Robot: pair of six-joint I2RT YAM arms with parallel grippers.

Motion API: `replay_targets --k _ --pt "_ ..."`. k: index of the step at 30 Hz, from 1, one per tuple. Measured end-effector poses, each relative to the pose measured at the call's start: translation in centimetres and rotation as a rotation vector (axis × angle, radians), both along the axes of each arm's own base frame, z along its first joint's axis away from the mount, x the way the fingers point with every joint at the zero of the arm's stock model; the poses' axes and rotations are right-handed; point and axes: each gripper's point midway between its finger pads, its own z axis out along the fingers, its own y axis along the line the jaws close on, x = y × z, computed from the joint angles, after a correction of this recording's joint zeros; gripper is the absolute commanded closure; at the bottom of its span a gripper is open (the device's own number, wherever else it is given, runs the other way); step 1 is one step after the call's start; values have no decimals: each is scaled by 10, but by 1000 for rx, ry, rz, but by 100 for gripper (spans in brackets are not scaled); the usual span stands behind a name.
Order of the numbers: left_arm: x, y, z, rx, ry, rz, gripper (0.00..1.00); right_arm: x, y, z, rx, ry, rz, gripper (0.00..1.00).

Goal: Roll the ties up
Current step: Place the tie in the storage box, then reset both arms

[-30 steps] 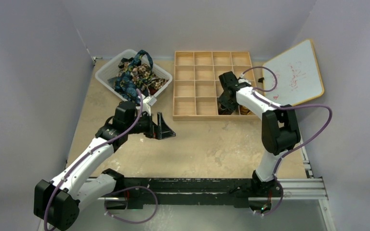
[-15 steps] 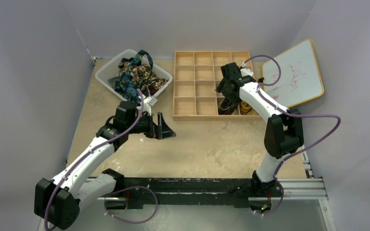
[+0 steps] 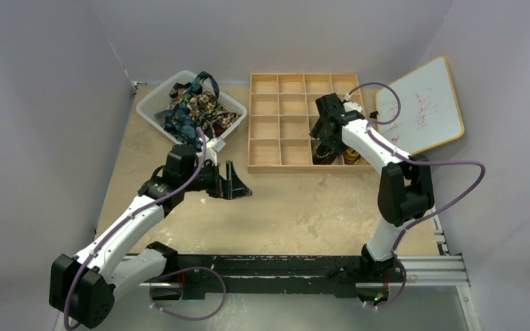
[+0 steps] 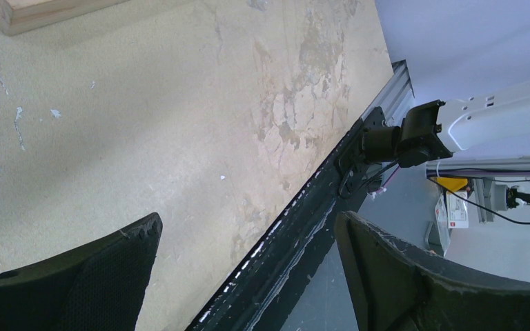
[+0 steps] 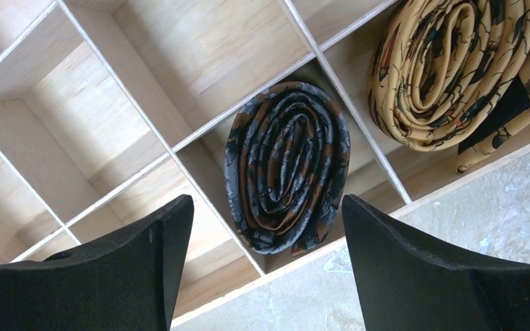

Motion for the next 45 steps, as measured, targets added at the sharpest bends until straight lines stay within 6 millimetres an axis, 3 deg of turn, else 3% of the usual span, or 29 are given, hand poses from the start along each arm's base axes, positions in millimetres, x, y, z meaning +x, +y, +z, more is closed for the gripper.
replay_targets --k 7,15,18,25,28,32,35,38,39,40,41,43,45 --pt "0 0 0 0 0 0 6 -1 -2 -5 -16 13 -3 20" --pt "0 0 0 0 1 0 6 -3 -3 -30 -38 65 7 38" --pt "0 0 0 0 0 1 6 -2 -3 -38 -44 80 9 40" --pt "0 0 0 1 0 1 6 -4 -4 -40 -50 91 14 23" --pt "1 1 0 4 0 5 6 -5 -4 -32 -50 83 22 13" --pt "5 3 1 17 -8 30 3 -2 0 9 -20 -4 67 2" --pt "13 7 2 39 -27 75 2 1 6 61 27 -144 125 1" --pt "24 17 5 81 -53 159 1 0 16 133 96 -369 219 1" --pt "26 19 6 89 -58 175 0 -3 18 152 111 -429 246 1" --pt "32 27 10 116 -75 229 0 -13 23 192 142 -570 313 1" --pt "35 30 12 125 -82 255 0 -16 23 200 146 -597 327 1" --pt "45 42 21 155 -108 343 0 -31 31 237 176 -753 424 1" --pt "53 58 30 194 -143 443 0 -53 44 259 213 -900 560 1"
